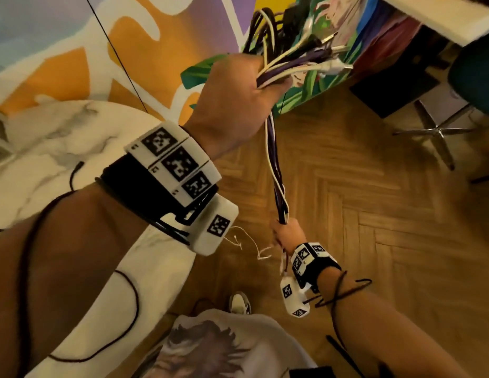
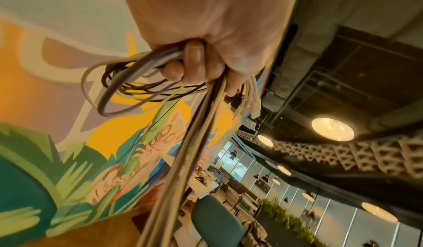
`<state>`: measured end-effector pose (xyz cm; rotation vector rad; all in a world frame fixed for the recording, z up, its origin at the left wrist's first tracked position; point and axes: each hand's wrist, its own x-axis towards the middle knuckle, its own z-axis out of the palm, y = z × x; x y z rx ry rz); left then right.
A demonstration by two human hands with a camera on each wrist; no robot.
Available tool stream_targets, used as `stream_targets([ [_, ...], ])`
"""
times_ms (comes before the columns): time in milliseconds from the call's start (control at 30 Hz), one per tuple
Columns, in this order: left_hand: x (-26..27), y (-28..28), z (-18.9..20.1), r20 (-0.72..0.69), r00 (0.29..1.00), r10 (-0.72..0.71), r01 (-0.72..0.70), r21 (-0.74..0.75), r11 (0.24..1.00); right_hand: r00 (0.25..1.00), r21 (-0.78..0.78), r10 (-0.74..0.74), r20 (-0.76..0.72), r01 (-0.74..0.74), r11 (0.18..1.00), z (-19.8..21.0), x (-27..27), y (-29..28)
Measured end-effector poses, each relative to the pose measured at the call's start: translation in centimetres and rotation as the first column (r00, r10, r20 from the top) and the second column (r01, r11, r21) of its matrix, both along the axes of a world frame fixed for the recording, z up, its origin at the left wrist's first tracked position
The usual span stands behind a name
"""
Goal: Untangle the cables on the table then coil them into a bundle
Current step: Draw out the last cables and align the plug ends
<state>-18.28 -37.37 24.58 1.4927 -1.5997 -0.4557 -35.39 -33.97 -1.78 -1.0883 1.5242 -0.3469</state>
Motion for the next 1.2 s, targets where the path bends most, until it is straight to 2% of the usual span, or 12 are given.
stream_targets([
  [133, 0.6, 0.1, 0.6, 0.001, 1.0, 0.025, -0.025, -0.025, 0.999, 0.999, 0.088, -0.046, -0.002, 0.046, 0.995, -1.6, -0.5, 0.1],
  [300, 1.8, -1.1, 2.4, 0.043, 0.999, 0.019, -0.014, -0.118, 0.993, 0.932, 0.327, -0.318, 0.172, 0.251, 0.911, -4.1, -2.2, 1.0],
  [367, 1.8, -1.4, 1.9, 0.05, 0.999, 0.004, 0.002, -0.122, 0.993, 0.934, 0.285, -0.337, 0.121, 0.293, 0.913, -4.2, -2.0, 0.8],
  [433, 1.7, -1.4, 1.4, 0.035, 0.999, -0.009, 0.013, -0.101, 0.995, 0.98, 0.096, -0.123, -0.154, 0.139, 0.986, -4.0, -2.1, 0.6],
  [467, 1.6, -1.4, 1.2, 0.024, 1.0, -0.009, 0.011, -0.093, 0.996, 0.949, 0.029, 0.035, -0.313, -0.028, 0.999, -3.8, -2.2, 0.7],
  [533, 1.5, -1.3, 0.6, 0.006, 1.0, -0.018, 0.018, -0.099, 0.995, 0.861, 0.016, 0.281, -0.423, -0.303, 0.953, -4.3, -2.5, 0.8],
  [700, 0.9, -0.9, -2.5, 0.014, 1.0, -0.016, 0.017, -0.066, 0.998, 0.88, -0.03, 0.324, -0.348, -0.356, 0.934, -3.0, -2.1, -0.5],
  [833, 0.5, -0.3, -5.9, 0.032, 0.999, -0.013, 0.013, -0.008, 1.0, 0.974, -0.313, 0.225, -0.024, -0.221, 0.924, 4.5, 0.3, -2.9],
  [933, 0.4, -0.1, -7.7, 0.027, 0.999, -0.028, 0.026, 0.081, 0.996, 0.94, -0.474, 0.284, 0.19, -0.166, 0.865, 11.5, 3.1, -4.4],
  [1000, 0.2, -0.1, -8.4, 0.028, 0.999, -0.041, 0.036, 0.158, 0.987, 0.919, -0.519, 0.338, 0.204, -0.191, 0.833, 14.1, 5.2, -5.0],
  [1100, 0.7, -0.3, -8.4, 0.067, 0.997, -0.047, 0.03, 0.232, 0.972, 0.92, -0.52, 0.337, 0.198, -0.192, 0.832, 14.1, 6.7, -5.4],
  [1200, 3.1, -0.2, -7.7, 0.095, 0.995, 0.027, -0.046, 0.212, 0.976, 0.99, -0.485, 0.125, 0.065, -0.078, 0.871, 10.8, 5.1, -5.9],
])
